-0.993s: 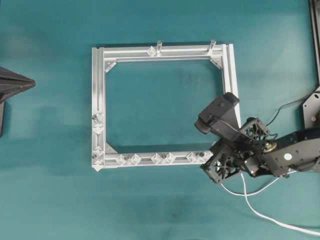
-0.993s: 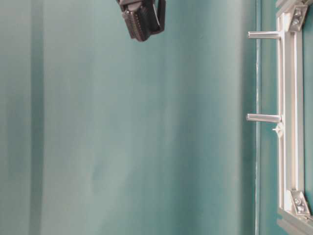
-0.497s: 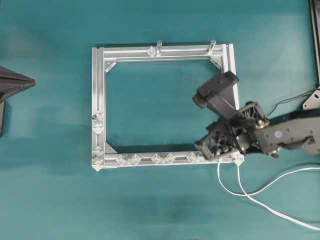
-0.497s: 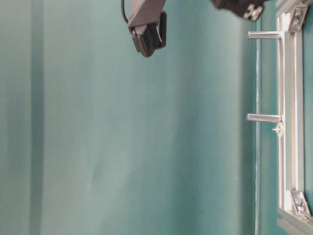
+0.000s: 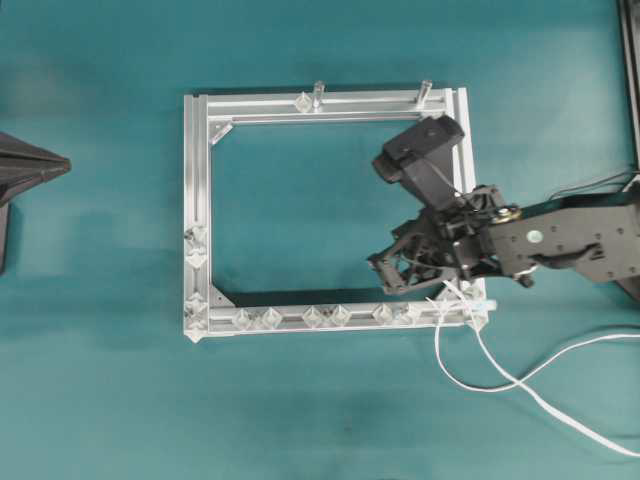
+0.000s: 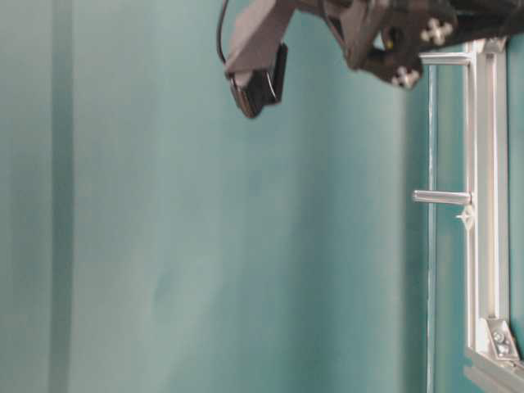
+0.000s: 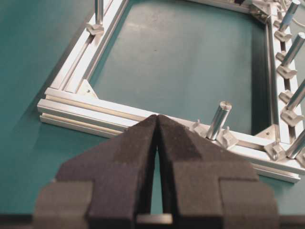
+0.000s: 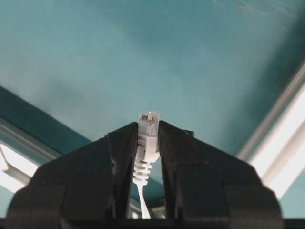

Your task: Move the cable alternately left and right between 8 closely spaced pins so it hooks onto each one.

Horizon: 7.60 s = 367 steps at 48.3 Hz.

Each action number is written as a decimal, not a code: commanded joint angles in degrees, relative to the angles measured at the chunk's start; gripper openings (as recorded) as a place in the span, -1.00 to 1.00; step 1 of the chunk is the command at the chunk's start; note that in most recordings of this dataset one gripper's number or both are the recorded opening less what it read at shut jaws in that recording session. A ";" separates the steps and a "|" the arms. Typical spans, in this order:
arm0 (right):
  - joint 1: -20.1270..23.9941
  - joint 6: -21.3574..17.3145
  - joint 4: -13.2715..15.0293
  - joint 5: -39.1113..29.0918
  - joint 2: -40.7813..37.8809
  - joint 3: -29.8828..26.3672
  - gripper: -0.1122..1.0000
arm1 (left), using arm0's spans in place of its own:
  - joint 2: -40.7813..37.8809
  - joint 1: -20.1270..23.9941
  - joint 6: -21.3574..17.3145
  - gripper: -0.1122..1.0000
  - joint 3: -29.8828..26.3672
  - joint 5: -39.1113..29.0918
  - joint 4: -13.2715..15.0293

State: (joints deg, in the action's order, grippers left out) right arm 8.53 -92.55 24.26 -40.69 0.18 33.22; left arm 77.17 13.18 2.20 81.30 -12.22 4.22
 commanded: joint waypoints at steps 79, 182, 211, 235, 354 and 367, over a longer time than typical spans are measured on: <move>9.05 -10.55 -5.62 -2.37 -5.98 -12.30 -0.46 | -0.44 0.18 0.53 -0.79 -0.62 0.44 -0.09; 16.79 -21.71 -5.62 -11.78 -11.25 -20.21 -0.46 | -0.44 0.18 0.44 -0.79 -0.62 0.44 -0.09; 16.44 -22.24 -2.20 -13.97 -18.63 -30.59 -0.46 | -0.44 0.18 0.44 -0.79 -0.62 0.44 -0.09; 14.77 -21.88 -0.70 -14.68 -23.73 -37.97 -0.46 | -0.35 0.09 0.53 -0.79 -0.62 0.44 -0.18; 5.80 -13.80 1.14 -16.70 -23.73 -37.44 -0.46 | -0.26 0.18 0.53 -0.79 1.05 2.46 -0.18; 2.46 -10.02 1.32 -16.08 -23.73 -37.53 -0.46 | -0.26 0.18 0.53 -0.79 1.05 2.46 -0.09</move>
State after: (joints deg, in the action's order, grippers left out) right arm 11.95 -103.01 25.05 -57.22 -24.87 -3.60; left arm 77.34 13.18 2.20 83.06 -10.28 4.22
